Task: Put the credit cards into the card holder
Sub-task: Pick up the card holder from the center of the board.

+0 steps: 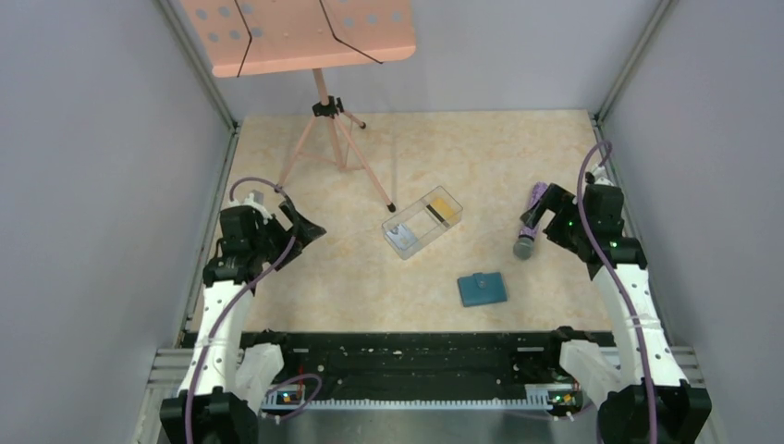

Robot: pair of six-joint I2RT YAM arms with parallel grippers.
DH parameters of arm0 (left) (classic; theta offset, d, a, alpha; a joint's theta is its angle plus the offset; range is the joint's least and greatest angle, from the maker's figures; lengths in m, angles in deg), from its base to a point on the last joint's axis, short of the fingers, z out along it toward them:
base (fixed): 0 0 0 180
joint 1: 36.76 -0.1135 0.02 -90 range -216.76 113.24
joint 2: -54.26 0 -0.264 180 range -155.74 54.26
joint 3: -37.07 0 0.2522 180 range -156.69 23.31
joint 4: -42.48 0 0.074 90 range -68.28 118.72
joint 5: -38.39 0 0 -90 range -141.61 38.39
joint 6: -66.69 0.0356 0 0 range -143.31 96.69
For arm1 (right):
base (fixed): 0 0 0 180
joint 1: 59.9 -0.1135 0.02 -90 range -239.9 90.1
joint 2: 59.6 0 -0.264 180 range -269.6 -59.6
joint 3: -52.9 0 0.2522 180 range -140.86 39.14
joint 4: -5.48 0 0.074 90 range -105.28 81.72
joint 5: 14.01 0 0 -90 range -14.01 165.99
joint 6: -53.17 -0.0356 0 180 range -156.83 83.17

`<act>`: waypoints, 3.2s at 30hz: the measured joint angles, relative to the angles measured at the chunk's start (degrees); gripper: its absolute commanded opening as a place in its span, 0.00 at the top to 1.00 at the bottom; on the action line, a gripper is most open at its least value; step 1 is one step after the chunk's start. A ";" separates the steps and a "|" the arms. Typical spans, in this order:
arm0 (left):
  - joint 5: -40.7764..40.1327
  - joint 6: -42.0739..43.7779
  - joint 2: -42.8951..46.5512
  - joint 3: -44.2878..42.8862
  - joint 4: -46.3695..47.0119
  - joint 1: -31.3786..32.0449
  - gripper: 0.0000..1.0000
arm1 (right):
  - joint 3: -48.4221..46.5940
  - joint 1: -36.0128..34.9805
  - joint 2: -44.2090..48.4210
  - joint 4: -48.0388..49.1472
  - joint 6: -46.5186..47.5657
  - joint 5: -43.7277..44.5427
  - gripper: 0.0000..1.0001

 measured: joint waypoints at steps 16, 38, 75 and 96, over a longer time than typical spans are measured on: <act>11.30 -2.60 -14.19 6.27 9.84 10.58 0.04 | 3.63 0.00 0.85 -8.33 1.81 -7.82 0.01; 2.84 -10.43 -43.19 -9.31 20.06 52.96 0.17 | 21.24 -19.54 -7.82 6.08 -13.42 -14.60 0.41; 3.37 -13.79 -55.21 -16.83 21.24 56.35 0.36 | 18.64 -25.05 -18.78 16.04 -7.74 -18.51 0.43; 7.28 -14.27 -57.42 -15.82 25.22 56.26 0.54 | 32.92 -25.24 -10.71 42.51 -24.44 -27.45 0.90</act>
